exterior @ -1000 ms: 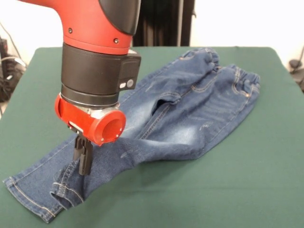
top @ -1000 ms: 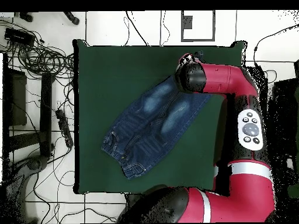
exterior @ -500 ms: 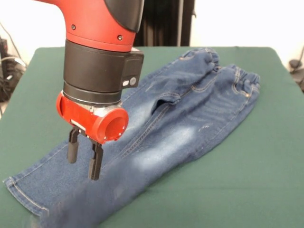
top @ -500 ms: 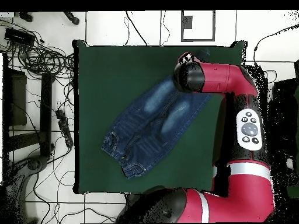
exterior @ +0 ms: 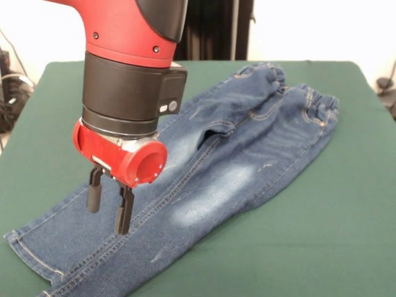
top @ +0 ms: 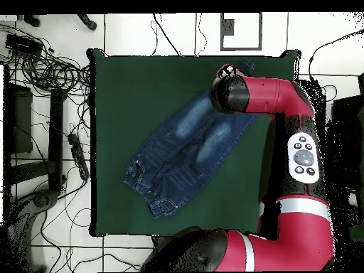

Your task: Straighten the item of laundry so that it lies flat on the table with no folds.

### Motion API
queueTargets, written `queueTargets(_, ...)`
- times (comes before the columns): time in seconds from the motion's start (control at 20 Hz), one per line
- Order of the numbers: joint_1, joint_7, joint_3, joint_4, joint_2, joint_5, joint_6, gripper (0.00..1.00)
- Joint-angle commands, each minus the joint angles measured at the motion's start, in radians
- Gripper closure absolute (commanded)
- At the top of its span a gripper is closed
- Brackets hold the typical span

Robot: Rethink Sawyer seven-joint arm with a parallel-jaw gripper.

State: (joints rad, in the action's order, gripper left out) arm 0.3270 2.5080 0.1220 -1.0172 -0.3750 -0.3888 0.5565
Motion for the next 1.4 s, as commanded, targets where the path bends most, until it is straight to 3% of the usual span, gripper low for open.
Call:
queueTargets(0.05,-0.030,-0.058,0.065,-0.110,0.046,-0.018,-0.048,0.00)
queueTargets(0.25,-0.035,-0.064,0.057,-0.087,0.058,-0.022,-0.019,0.00)
queueTargets(0.55,-0.033,-0.097,0.074,0.035,0.163,-0.040,-0.017,0.00)
queueTargets(0.85,-0.027,-0.103,0.081,0.037,0.171,-0.029,-0.012,0.00)
queueTargets(1.4,-0.052,-0.011,0.043,-0.006,0.157,-0.006,-0.021,0.00)
